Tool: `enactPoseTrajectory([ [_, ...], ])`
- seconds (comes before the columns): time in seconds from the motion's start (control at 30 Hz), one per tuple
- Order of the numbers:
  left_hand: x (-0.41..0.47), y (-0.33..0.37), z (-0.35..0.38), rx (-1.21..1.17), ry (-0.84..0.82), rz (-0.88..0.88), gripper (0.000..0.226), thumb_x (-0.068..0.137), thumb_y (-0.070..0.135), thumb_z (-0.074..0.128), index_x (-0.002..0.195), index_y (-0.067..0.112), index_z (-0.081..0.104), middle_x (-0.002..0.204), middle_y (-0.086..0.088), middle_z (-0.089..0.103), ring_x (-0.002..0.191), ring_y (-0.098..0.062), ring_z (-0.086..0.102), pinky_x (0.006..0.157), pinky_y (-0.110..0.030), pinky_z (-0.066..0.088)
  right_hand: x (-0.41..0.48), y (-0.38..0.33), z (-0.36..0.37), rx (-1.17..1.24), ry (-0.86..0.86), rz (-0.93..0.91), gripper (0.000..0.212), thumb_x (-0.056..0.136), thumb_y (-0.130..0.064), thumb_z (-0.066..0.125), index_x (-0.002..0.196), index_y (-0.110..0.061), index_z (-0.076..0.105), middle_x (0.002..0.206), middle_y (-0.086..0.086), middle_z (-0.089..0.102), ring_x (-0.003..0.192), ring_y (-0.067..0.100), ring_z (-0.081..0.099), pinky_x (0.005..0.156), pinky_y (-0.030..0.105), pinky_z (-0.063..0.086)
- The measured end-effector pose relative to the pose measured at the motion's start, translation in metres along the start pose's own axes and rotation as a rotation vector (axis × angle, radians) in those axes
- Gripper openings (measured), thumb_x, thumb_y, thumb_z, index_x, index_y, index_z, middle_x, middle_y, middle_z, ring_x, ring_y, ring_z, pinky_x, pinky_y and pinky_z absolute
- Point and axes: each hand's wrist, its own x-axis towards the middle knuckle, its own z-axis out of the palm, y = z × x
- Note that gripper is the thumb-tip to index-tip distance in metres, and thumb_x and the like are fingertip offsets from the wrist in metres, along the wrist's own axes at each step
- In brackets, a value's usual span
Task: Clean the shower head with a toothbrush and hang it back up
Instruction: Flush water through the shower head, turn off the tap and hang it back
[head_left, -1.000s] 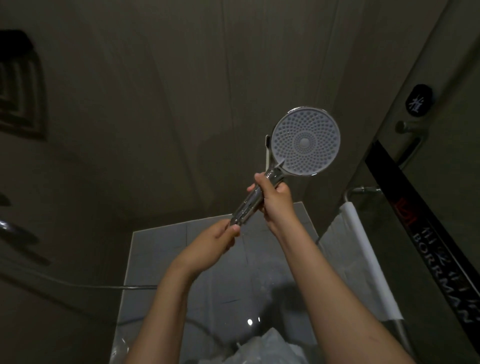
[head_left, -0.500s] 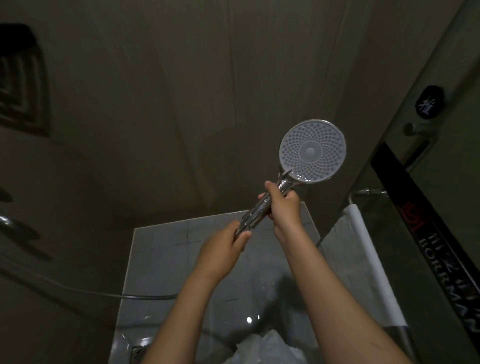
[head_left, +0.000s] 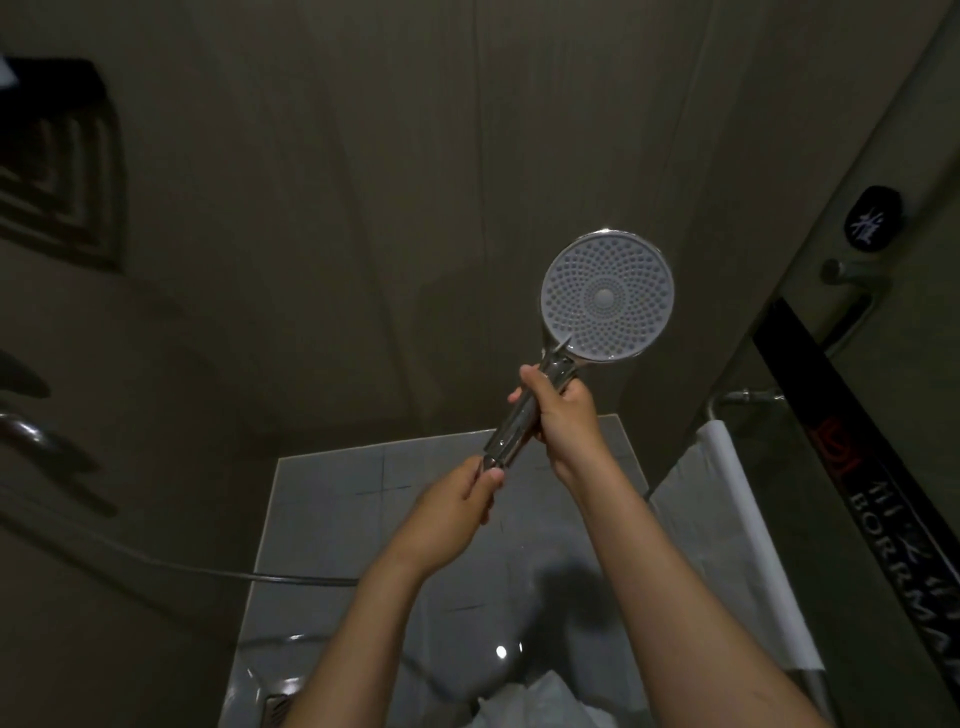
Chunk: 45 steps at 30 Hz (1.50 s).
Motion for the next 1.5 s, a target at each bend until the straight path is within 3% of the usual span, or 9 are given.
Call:
enactPoseTrajectory([
  [0.17, -0.002, 0.011, 0.007, 0.471, 0.138, 0.073, 0.025, 0.100, 0.039, 0.031, 0.108, 0.023, 0.049, 0.095, -0.006, 0.066, 0.088, -0.028, 0.061, 0.064, -0.033, 0.039, 0.001, 0.002, 0.001, 0.016, 0.088, 0.003, 0.013, 0.090, -0.017, 0.060, 0.080, -0.013, 0.053, 0.065, 0.005, 0.060, 0.053, 0.009, 0.057, 0.044, 0.014, 0.044],
  [0.3, -0.004, 0.014, 0.010, 0.578, 0.196, 0.106, 0.032, 0.100, 0.039, 0.031, 0.117, 0.020, 0.049, 0.098, -0.006, 0.067, 0.088, -0.026, 0.062, 0.062, -0.030, 0.035, 0.002, 0.003, -0.001, 0.009, 0.113, -0.008, 0.014, 0.090, -0.018, 0.060, 0.079, -0.013, 0.052, 0.065, 0.006, 0.061, 0.045, 0.005, 0.056, 0.040, 0.012, 0.040],
  [0.47, -0.005, 0.009, 0.007, 0.228, 0.148, 0.047, 0.023, 0.095, 0.046, 0.043, 0.107, 0.028, 0.052, 0.093, 0.004, 0.067, 0.088, -0.017, 0.064, 0.078, -0.037, 0.051, -0.001, -0.001, -0.006, 0.002, 0.050, -0.010, 0.021, 0.091, -0.019, 0.059, 0.072, -0.012, 0.054, 0.065, 0.006, 0.061, 0.042, 0.001, 0.054, 0.039, 0.011, 0.038],
  [0.6, -0.003, 0.014, 0.009, 0.003, 0.132, 0.045, 0.024, 0.092, 0.041, 0.051, 0.115, 0.032, 0.051, 0.091, 0.011, 0.062, 0.092, -0.013, 0.062, 0.086, -0.037, 0.050, -0.003, 0.001, -0.006, -0.057, -0.012, -0.015, 0.024, 0.091, -0.022, 0.059, 0.070, -0.012, 0.057, 0.066, 0.005, 0.063, 0.043, 0.001, 0.055, 0.041, 0.011, 0.038],
  [0.73, -0.001, 0.020, 0.012, -0.153, 0.128, 0.014, 0.015, 0.097, 0.032, 0.046, 0.108, 0.027, 0.055, 0.092, 0.002, 0.065, 0.087, -0.014, 0.064, 0.091, -0.042, 0.050, -0.005, -0.001, -0.007, -0.165, -0.111, -0.031, 0.019, 0.092, -0.025, 0.058, 0.079, -0.011, 0.059, 0.072, 0.006, 0.065, 0.048, 0.001, 0.057, 0.043, 0.009, 0.040],
  [0.87, 0.001, 0.020, 0.014, -0.197, 0.137, -0.009, 0.015, 0.096, 0.024, 0.048, 0.094, 0.038, 0.051, 0.091, 0.005, 0.063, 0.092, -0.013, 0.066, 0.094, -0.044, 0.049, -0.004, -0.002, -0.006, -0.253, -0.193, -0.029, 0.015, 0.092, -0.026, 0.057, 0.081, -0.017, 0.060, 0.073, 0.003, 0.066, 0.046, -0.004, 0.056, 0.041, 0.008, 0.038],
  [1.0, 0.003, 0.017, 0.015, -0.228, 0.115, -0.032, 0.018, 0.095, 0.018, 0.050, 0.093, 0.036, 0.052, 0.087, 0.009, 0.060, 0.092, -0.014, 0.066, 0.092, -0.046, 0.051, -0.004, 0.003, -0.006, -0.281, -0.238, -0.007, 0.014, 0.092, -0.023, 0.059, 0.081, -0.014, 0.061, 0.071, 0.004, 0.065, 0.043, -0.005, 0.056, 0.041, 0.008, 0.037],
  [1.2, -0.002, 0.012, 0.009, -0.439, 0.053, -0.049, 0.022, 0.093, 0.010, 0.053, 0.105, 0.028, 0.056, 0.095, -0.004, 0.065, 0.083, -0.024, 0.070, 0.082, -0.039, 0.056, -0.001, 0.012, -0.005, -0.377, -0.207, -0.005, 0.020, 0.086, -0.028, 0.066, 0.095, -0.010, 0.065, 0.059, -0.009, 0.051, 0.041, -0.005, 0.047, 0.043, 0.011, 0.034],
  [1.5, -0.006, 0.008, 0.004, -0.640, 0.076, -0.082, 0.025, 0.093, 0.008, 0.052, 0.118, 0.009, 0.053, 0.103, -0.014, 0.066, 0.080, -0.025, 0.070, 0.075, -0.030, 0.058, -0.001, 0.012, 0.001, -0.332, -0.265, 0.036, 0.022, 0.085, -0.029, 0.067, 0.073, -0.022, 0.050, 0.056, -0.008, 0.048, 0.049, 0.008, 0.042, 0.045, 0.021, 0.032],
])
